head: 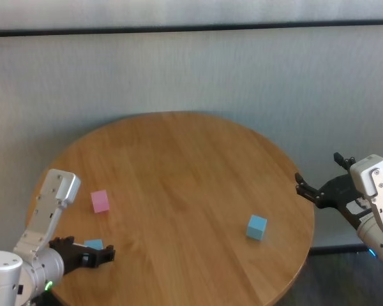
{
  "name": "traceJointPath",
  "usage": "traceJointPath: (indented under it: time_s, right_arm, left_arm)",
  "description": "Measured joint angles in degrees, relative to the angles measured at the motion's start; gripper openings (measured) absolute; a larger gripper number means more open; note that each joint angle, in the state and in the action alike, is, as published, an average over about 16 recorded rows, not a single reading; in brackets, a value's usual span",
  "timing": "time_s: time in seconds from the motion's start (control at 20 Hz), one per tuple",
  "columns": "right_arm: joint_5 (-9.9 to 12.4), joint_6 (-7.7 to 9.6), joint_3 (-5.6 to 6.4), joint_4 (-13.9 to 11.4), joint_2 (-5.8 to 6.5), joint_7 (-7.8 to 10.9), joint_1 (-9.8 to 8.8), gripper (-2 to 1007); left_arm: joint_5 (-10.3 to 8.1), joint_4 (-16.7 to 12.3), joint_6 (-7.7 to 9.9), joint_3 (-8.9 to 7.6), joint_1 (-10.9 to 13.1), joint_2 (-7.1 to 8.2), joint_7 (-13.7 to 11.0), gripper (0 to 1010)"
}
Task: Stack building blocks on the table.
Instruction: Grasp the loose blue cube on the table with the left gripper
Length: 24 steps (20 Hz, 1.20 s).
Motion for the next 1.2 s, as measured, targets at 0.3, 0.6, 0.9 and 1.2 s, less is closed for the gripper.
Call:
traceJointPath:
  time_s: [0.3,0.6,0.9,1.2]
  right_arm:
    - [0.00,0.00,0.00,0.00,0.00,0.00,0.00,1001]
    - [0.00,0.00,0.00,0.00,0.00,0.00,0.00,1001]
    - [0.00,0.00,0.00,0.00,0.00,0.00,0.00,1001]
    - [0.00,0.00,0.00,0.00,0.00,0.00,0.00,1001]
  left_arm:
    - [1.17,0.42,0.47,0.38,-0.41,-0.21,-0.34,999]
    - [1.99,0.58,0.80,0.75,-0.65,-0.17,-0.66,999]
    - [2.30,0.54,1.00,0.96,-0.73,-0.02,-0.85,980]
    - [2.11,0.53,0.97,0.79,-0.68,-0.11,-0.74,902]
